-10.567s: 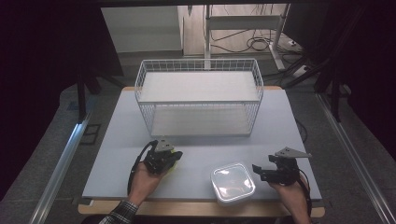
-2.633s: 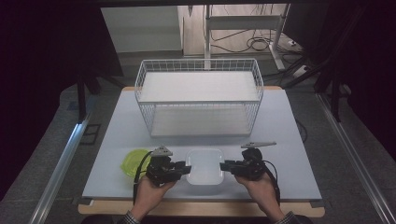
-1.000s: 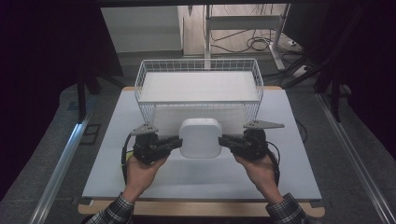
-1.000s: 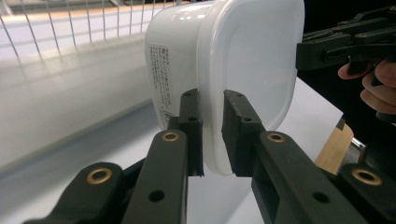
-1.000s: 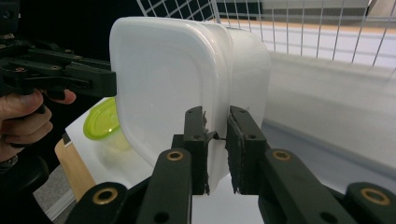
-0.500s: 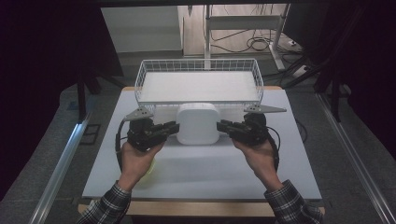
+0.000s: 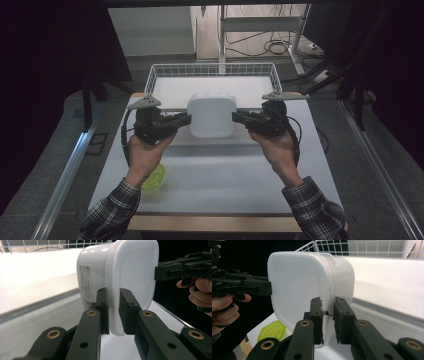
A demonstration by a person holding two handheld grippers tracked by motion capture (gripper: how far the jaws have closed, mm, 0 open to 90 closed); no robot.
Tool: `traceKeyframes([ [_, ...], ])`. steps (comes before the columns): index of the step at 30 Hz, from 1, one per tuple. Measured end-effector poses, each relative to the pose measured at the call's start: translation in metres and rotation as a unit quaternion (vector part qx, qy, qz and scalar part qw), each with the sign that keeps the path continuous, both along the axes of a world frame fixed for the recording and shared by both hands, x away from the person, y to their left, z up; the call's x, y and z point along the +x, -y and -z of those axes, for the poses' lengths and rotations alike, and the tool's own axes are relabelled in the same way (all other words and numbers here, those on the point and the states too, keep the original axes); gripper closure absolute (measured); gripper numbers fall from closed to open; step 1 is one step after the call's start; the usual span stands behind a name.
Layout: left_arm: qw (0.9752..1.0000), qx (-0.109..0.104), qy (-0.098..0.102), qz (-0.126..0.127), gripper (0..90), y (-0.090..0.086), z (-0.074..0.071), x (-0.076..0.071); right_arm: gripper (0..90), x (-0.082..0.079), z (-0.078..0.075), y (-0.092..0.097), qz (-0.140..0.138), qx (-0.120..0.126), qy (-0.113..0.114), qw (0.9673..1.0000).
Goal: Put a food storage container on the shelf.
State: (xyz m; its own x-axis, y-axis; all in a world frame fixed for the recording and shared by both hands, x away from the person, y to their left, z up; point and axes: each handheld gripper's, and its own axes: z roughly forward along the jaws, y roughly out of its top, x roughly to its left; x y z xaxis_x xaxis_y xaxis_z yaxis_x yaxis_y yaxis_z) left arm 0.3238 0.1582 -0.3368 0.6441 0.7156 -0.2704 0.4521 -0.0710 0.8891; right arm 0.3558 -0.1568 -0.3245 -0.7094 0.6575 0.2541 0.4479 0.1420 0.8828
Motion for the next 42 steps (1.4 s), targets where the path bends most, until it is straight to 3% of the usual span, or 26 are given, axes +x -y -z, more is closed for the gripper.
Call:
traceKeyframes([
  [18,0.9998,-0.021,0.002,0.004,79.3,-0.006,-0.024,0.036,77.2,0.035,-0.031,-0.006,0.012,0.005,0.009,0.9999],
  [23,0.9998,-0.019,-0.003,0.004,79.2,-0.006,-0.031,0.050,77.1,0.045,-0.036,-0.006,0.018,0.005,0.008,0.9998],
  [33,0.9993,-0.032,-0.016,0.007,78.6,-0.008,-0.023,0.075,76.5,0.066,-0.034,-0.009,0.030,0.003,-0.008,0.9995],
  [42,0.9995,-0.031,-0.008,0.001,71.8,-0.006,-0.017,0.083,71.7,0.078,-0.028,-0.014,0.037,0.000,-0.021,0.9991],
])
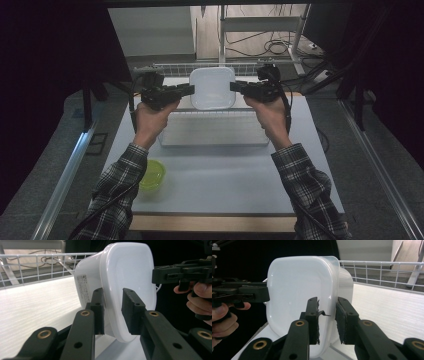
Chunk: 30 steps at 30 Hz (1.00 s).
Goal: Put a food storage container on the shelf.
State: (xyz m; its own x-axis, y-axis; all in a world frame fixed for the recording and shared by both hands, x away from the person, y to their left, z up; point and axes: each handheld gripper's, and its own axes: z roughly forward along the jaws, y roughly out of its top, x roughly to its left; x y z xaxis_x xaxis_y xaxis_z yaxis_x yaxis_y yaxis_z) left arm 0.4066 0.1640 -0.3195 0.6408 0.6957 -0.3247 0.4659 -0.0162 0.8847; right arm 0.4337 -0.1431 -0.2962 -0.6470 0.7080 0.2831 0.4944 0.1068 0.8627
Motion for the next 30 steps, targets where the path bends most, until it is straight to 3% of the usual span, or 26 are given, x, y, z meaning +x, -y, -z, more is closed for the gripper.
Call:
traceKeyframes([
  [6,0.9999,0.012,0.007,-0.006,67.0,0.003,0.000,0.004,69.4,0.005,0.001,-0.001,0.001,0.003,0.001,1.0000],
  [11,0.9990,0.036,0.019,-0.019,60.4,0.008,0.002,0.008,64.6,0.008,0.002,-0.007,0.003,-0.009,0.008,0.9999],
  [16,0.9988,0.036,0.021,-0.025,56.1,0.010,0.003,0.011,62.2,0.011,0.003,-0.009,0.006,-0.014,0.008,0.9998],
  [19,0.9977,0.055,0.024,-0.033,53.1,0.012,0.004,0.015,59.0,0.015,0.004,-0.009,0.008,-0.013,0.004,0.9999],
  [26,0.9985,0.043,0.011,-0.031,48.5,0.011,0.006,0.022,55.5,0.022,0.007,-0.008,0.018,0.000,-0.010,0.9998],
  [30,0.9984,0.040,0.014,-0.037,47.3,0.013,0.006,0.025,58.6,0.023,0.008,-0.012,0.034,-0.024,0.012,0.9991],
])
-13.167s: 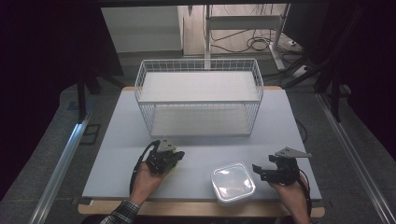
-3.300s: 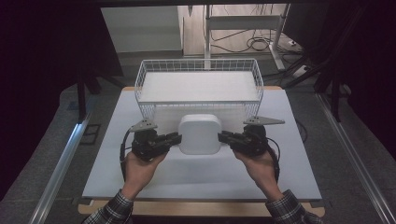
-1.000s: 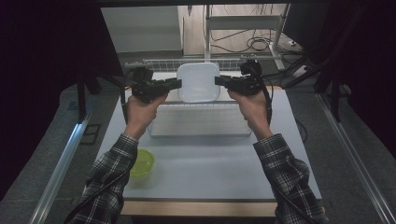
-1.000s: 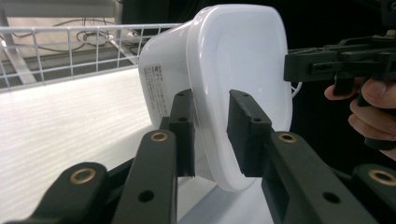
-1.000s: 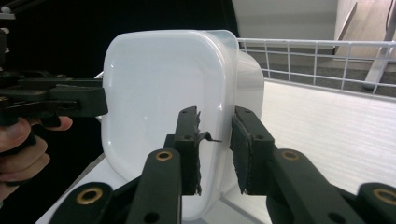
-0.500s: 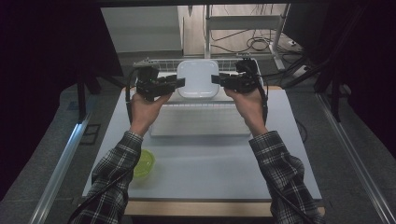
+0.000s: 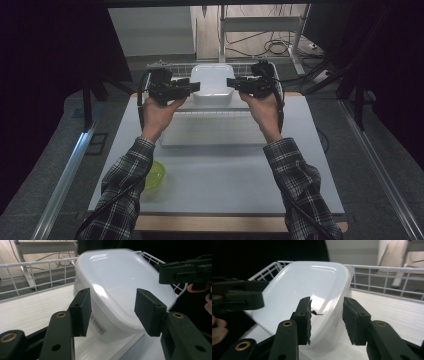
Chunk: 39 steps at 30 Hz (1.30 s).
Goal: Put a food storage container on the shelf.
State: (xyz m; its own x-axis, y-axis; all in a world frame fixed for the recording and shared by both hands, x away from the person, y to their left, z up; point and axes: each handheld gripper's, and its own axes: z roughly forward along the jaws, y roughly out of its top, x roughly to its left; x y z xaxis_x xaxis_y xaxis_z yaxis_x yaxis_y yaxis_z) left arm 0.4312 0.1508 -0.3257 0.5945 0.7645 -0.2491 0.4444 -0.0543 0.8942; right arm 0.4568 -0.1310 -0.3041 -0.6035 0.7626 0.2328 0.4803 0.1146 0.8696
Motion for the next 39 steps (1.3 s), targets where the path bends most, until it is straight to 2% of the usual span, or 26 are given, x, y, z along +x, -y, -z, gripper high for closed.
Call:
traceKeyframes([
  [5,1.0000,0.003,-0.004,-0.004,44.4,-0.001,0.000,0.006,60.4,0.001,0.001,-0.009,0.019,-0.022,0.021,0.9994],
  [18,0.9998,0.001,0.003,-0.021,43.4,-0.001,0.002,0.013,59.8,0.000,0.002,-0.010,0.018,-0.014,0.020,0.9995],
  [19,0.9997,0.002,0.004,-0.022,43.4,0.000,0.001,0.012,59.6,0.000,0.002,-0.009,0.018,-0.014,0.019,0.9996],
  [20,0.9994,0.016,0.011,-0.030,43.0,0.000,-0.001,0.011,58.2,0.000,0.002,-0.009,0.019,-0.012,0.019,0.9996],
  [22,0.9992,0.022,0.013,-0.032,40.0,0.000,-0.001,0.010,55.5,-0.002,0.002,-0.007,0.014,-0.011,0.022,0.9996],
  [24,0.9995,0.018,0.010,-0.022,36.0,-0.002,-0.003,0.008,53.7,-0.004,0.001,-0.006,0.010,-0.008,0.023,0.9997],
  [25,0.9997,0.013,0.013,-0.017,36.0,-0.003,-0.003,0.006,51.7,-0.005,0.001,-0.005,0.005,-0.006,0.024,0.9997],
  [26,0.9998,0.006,0.015,-0.015,31.1,-0.003,-0.004,0.003,47.0,-0.010,0.001,-0.002,-0.007,-0.003,0.026,0.9996],
  [29,0.9998,0.004,0.021,0.001,23.3,-0.005,-0.005,-0.009,40.2,-0.018,0.003,0.001,-0.023,-0.005,0.026,0.9994],
  [31,0.9997,0.012,0.020,0.007,16.9,-0.005,-0.004,-0.016,36.8,-0.023,0.006,0.004,-0.029,-0.007,0.029,0.9991],
  [32,0.9997,0.012,0.020,0.007,16.3,-0.005,-0.004,-0.016,35.2,-0.026,0.007,0.005,-0.033,-0.009,0.033,0.9989],
  [33,0.9995,0.019,0.024,0.012,14.8,-0.005,-0.003,-0.023,33.7,-0.028,0.009,0.007,-0.035,-0.010,0.034,0.9988],
  [37,0.9989,0.031,0.024,0.024,10.6,-0.006,0.000,-0.034,28.9,-0.036,0.013,0.012,-0.044,-0.008,0.036,0.9984],
  [39,0.9980,0.043,0.030,0.034,8.9,-0.006,0.005,-0.046,26.1,-0.043,0.019,0.015,-0.051,-0.012,0.037,0.9979],
])
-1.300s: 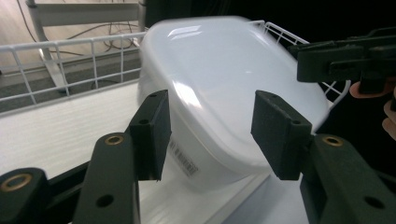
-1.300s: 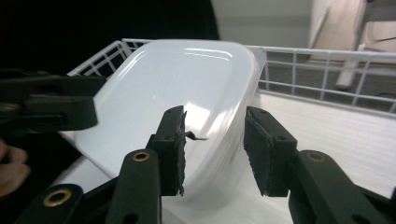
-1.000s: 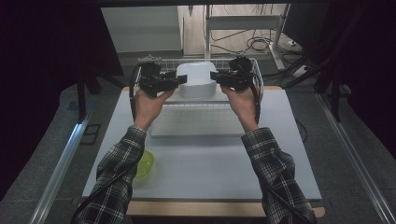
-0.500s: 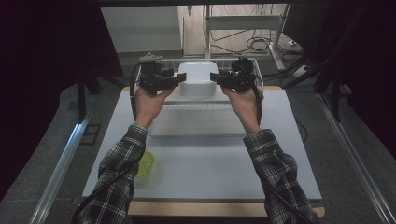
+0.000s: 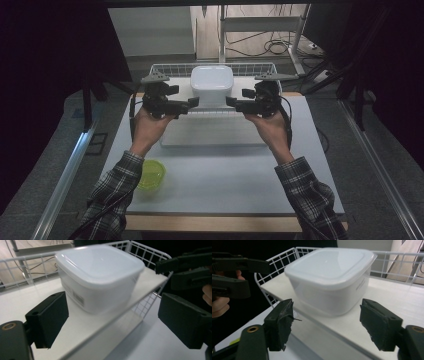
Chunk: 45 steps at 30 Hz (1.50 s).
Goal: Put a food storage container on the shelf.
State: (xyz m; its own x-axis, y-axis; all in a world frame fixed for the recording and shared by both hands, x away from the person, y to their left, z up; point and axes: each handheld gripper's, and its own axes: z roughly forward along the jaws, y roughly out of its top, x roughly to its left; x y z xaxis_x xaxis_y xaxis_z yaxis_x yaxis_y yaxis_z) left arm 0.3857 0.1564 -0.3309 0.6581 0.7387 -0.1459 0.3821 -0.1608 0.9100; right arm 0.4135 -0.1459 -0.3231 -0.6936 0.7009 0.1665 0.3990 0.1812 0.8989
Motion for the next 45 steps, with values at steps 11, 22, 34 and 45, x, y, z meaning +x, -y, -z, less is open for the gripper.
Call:
traceKeyframes([
  [11,0.9992,0.020,0.012,0.032,8.1,0.000,0.028,-0.037,16.0,-0.033,0.021,0.002,-0.036,-0.021,0.020,0.9989],
  [22,0.9966,0.032,0.031,0.069,9.9,-0.005,0.056,-0.072,8.5,-0.065,0.048,0.008,-0.063,-0.049,0.027,0.9965],
  [34,0.9967,0.045,0.019,0.065,6.8,-0.009,0.085,-0.096,3.3,-0.081,0.077,0.024,-0.068,-0.058,0.013,0.9959],
  [45,0.9973,0.046,-0.005,0.057,5.0,-0.019,0.128,-0.116,3.3,-0.098,0.104,0.037,-0.081,-0.051,-0.004,0.9954],
])
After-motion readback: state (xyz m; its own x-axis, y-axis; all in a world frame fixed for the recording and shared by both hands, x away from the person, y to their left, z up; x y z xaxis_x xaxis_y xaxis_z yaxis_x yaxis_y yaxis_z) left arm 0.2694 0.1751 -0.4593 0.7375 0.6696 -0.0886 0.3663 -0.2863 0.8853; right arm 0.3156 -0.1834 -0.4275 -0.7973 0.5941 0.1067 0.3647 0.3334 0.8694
